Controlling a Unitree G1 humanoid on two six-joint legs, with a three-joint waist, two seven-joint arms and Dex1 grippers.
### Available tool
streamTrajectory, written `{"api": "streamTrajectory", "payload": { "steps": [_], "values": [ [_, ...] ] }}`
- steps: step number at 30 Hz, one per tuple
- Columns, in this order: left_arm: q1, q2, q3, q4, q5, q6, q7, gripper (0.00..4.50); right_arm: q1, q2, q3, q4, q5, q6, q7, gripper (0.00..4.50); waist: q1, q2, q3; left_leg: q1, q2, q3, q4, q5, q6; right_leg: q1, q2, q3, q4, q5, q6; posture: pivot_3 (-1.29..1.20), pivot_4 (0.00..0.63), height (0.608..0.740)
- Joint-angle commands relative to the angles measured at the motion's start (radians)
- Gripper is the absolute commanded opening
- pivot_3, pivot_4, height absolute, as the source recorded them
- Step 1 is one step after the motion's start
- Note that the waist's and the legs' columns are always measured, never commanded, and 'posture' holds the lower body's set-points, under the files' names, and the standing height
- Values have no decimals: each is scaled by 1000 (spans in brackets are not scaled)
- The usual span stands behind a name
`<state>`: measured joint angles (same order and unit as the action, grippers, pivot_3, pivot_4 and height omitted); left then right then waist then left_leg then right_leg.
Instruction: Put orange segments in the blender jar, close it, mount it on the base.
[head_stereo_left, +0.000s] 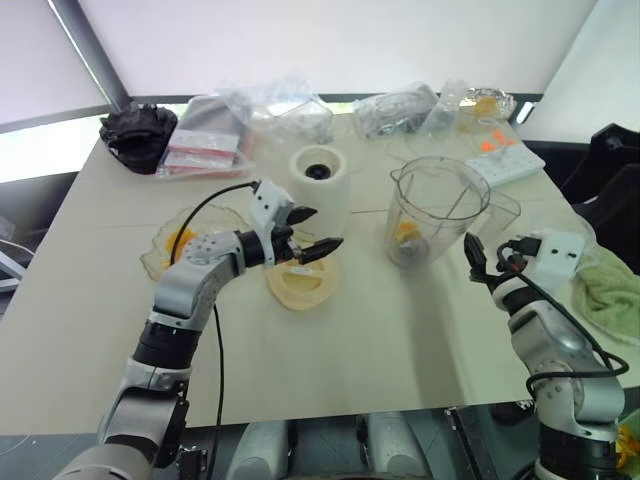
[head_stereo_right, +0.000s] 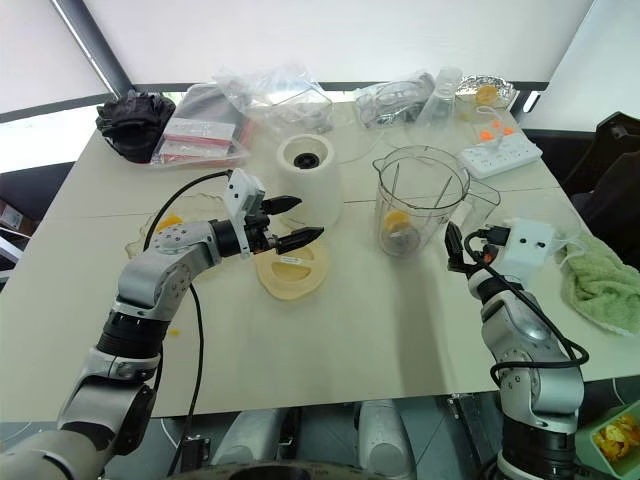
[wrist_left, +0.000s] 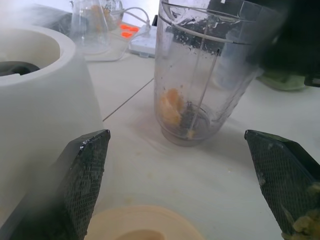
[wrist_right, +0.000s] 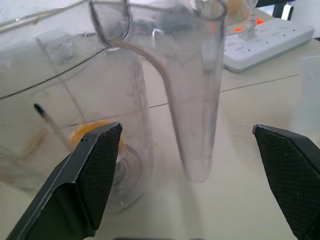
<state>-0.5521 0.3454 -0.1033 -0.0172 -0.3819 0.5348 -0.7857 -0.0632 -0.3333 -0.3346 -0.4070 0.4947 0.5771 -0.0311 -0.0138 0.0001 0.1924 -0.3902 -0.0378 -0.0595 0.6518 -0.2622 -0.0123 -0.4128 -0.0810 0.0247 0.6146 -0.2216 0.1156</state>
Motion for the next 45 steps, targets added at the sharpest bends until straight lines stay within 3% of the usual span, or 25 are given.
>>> {"api": "streamTrajectory", "payload": {
  "steps": [1,20,23,28,38,45],
  "values": [
    [-2,3,12,-45,-11,-4,1,4500,-32,1,-10,12,-36,-44,4,4330,0,0,0,0,0,0,0,0,0,0,0,0,0,0,0,0,150,740],
    [-7,-6,12,-39,-4,-18,11,4500,-157,36,-3,210,-125,-150,36,4330,-1,0,0,0,0,0,0,0,0,0,0,0,1,0,0,0,150,740],
    [-8,-10,11,-37,-2,-22,16,4500,-174,42,-1,237,-140,-170,37,3488,0,0,0,0,0,0,0,0,0,0,0,0,1,0,0,0,150,740],
    [-2,-11,15,-45,-4,-21,24,4500,-187,48,1,257,-153,-185,43,956,0,0,0,0,0,0,0,0,0,0,0,0,1,0,0,0,150,740],
    [7,10,33,-45,-8,-19,30,4500,-202,51,-2,205,-163,-195,40,970,-2,0,0,0,0,0,-1,0,0,-1,0,0,1,0,0,0,150,740],
    [19,16,37,-53,-10,-19,35,4500,-350,-44,-22,144,-165,-107,21,970,-3,1,0,-1,-1,2,-1,0,0,-4,0,1,3,0,0,0,150,740]
  ]
}}
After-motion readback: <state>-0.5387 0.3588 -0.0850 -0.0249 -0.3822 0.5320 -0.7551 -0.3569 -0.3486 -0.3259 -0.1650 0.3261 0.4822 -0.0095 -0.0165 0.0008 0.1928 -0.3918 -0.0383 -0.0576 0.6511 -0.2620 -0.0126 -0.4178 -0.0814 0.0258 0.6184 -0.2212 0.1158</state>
